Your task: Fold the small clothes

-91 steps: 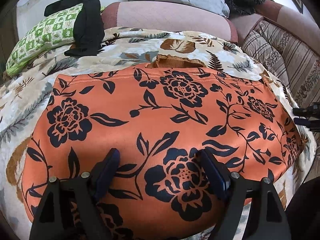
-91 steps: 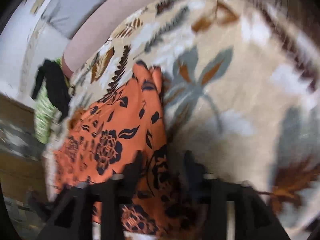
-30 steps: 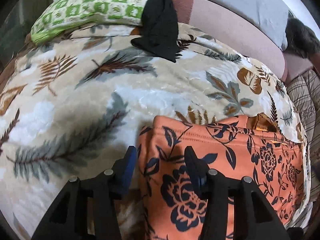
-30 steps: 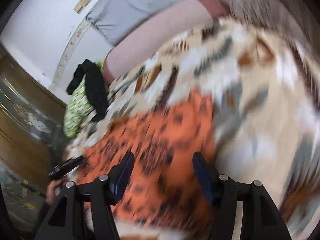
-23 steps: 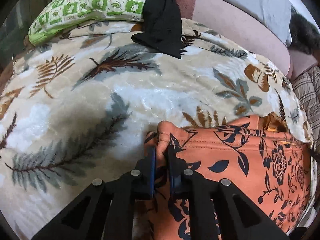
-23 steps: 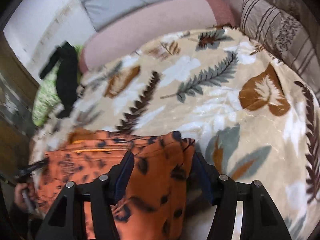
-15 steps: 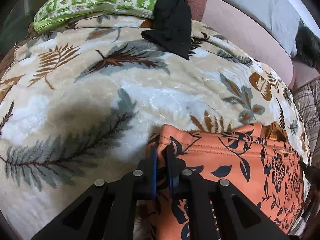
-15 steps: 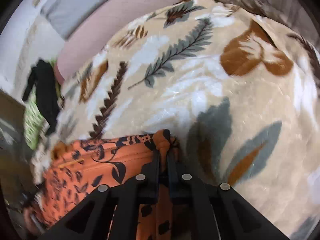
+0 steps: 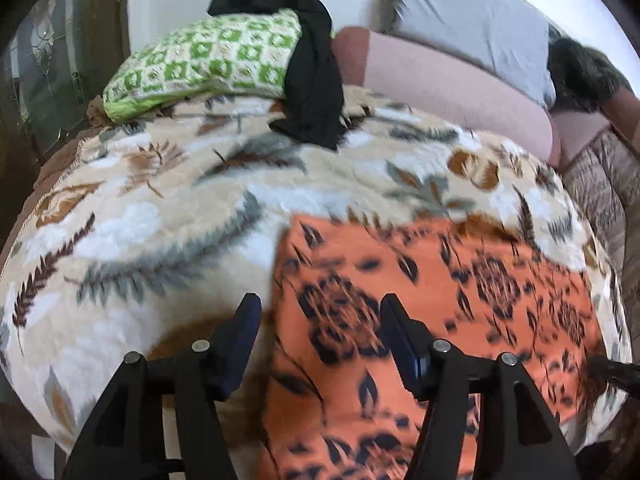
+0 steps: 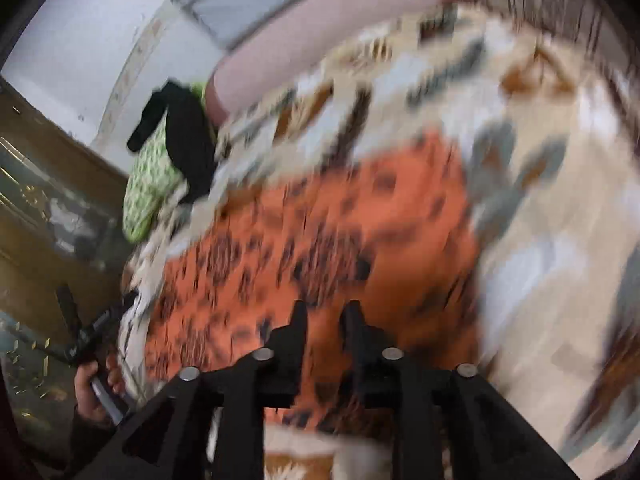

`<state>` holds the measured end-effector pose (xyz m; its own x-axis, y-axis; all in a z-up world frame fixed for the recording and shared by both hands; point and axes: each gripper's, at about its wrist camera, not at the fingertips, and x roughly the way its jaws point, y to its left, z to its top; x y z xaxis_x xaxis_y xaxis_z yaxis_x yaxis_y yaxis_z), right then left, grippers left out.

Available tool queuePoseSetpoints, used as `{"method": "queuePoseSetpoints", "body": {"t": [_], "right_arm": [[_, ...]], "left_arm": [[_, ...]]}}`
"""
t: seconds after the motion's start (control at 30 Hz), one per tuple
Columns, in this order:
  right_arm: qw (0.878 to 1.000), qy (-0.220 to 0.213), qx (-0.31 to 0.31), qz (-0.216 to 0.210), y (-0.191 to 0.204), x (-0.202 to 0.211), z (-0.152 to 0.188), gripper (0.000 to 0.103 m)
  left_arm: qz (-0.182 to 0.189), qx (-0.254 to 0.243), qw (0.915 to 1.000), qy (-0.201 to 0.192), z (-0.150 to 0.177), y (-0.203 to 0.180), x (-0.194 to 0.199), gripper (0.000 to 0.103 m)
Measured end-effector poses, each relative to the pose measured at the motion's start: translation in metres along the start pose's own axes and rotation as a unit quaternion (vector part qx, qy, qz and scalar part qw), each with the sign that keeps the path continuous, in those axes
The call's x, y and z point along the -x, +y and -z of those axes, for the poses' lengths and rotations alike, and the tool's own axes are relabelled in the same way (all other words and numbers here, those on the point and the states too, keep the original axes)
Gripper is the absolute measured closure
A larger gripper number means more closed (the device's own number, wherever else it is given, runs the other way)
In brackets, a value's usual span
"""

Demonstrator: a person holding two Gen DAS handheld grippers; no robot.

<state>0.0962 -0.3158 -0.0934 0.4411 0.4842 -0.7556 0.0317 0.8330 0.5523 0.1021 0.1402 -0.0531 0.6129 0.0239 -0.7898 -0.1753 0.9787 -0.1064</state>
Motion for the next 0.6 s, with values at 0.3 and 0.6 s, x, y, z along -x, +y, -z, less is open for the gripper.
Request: {"method": "queuePoseSetpoints", "body": {"t": [0.3, 0.6], "right_arm": [[0.998, -0.048, -0.032, -0.008, 0.007, 0.027, 0.025, 0.030], [0.991, -0.093, -0.087, -0.032, -0.004, 0.065, 0.041, 0.028]], "left_arm": [[0.008, 0.002, 0.9999, 0.013, 0.030, -0.018, 0.015, 0.041], [0.012, -0.016, 0.9998, 0.002, 0.032, -0.037, 0.047, 0.041]]}}
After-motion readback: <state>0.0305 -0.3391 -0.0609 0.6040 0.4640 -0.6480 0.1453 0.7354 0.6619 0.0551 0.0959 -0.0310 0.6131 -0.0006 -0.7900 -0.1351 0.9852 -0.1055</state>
